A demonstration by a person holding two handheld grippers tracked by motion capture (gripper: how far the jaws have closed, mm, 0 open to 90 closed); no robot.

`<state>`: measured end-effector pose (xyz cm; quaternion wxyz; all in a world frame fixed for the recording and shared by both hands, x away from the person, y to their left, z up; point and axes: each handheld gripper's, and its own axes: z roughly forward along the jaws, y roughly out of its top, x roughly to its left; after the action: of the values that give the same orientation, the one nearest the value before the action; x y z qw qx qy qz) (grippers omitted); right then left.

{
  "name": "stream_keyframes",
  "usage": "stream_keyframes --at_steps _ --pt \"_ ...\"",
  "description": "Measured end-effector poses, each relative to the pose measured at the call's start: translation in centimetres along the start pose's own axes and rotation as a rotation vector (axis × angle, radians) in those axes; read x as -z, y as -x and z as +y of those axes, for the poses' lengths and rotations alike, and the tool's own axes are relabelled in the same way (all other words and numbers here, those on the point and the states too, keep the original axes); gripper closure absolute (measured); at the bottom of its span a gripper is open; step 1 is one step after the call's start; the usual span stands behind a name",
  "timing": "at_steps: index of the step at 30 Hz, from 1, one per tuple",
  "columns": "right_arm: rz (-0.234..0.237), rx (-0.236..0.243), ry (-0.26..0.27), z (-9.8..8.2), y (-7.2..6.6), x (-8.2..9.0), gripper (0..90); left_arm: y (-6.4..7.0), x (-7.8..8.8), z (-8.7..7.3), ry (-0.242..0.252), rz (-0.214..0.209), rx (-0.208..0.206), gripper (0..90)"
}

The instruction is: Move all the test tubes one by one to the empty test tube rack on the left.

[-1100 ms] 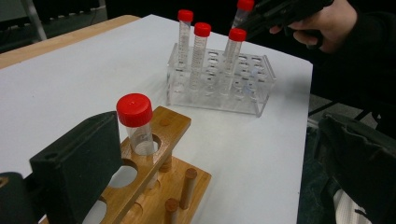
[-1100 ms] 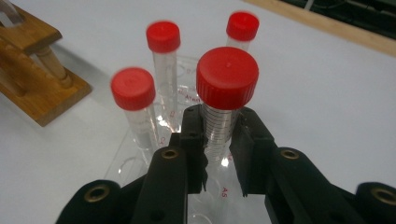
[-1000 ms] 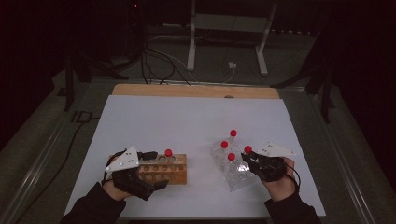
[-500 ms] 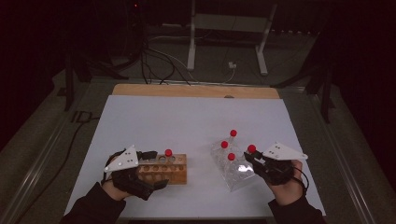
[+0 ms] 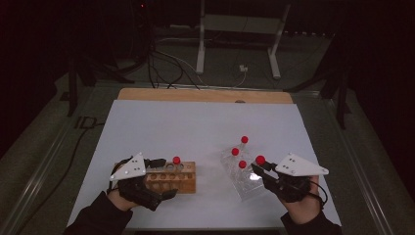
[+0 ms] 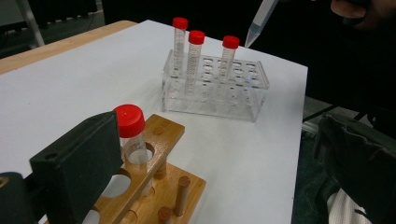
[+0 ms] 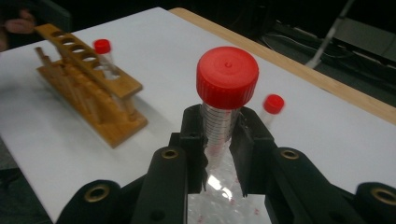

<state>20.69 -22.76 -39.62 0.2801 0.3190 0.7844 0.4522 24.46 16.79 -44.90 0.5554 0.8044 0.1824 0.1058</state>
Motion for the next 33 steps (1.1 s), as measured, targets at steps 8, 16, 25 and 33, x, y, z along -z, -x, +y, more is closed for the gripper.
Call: stream_keyframes --at_steps 8,16,25,33 --pt "0.089 0.013 -0.013 0.2 -1.6 -0.7 75.4 0.4 0.0 0.6 0.010 -0.014 -0.008 2.0" --pt "0.156 0.030 -0.071 -0.7 -3.3 -3.1 75.4 0.9 -0.6 1.4 0.014 -0.040 -0.026 2.0" --pt "0.203 0.046 -0.122 -1.7 -4.6 -5.2 75.4 1.6 -1.9 1.9 0.004 -0.075 -0.047 2.0" --pt "0.233 0.067 -0.145 -2.0 -5.8 -6.0 75.4 2.5 -3.1 2.7 0.000 -0.111 -0.075 2.4"
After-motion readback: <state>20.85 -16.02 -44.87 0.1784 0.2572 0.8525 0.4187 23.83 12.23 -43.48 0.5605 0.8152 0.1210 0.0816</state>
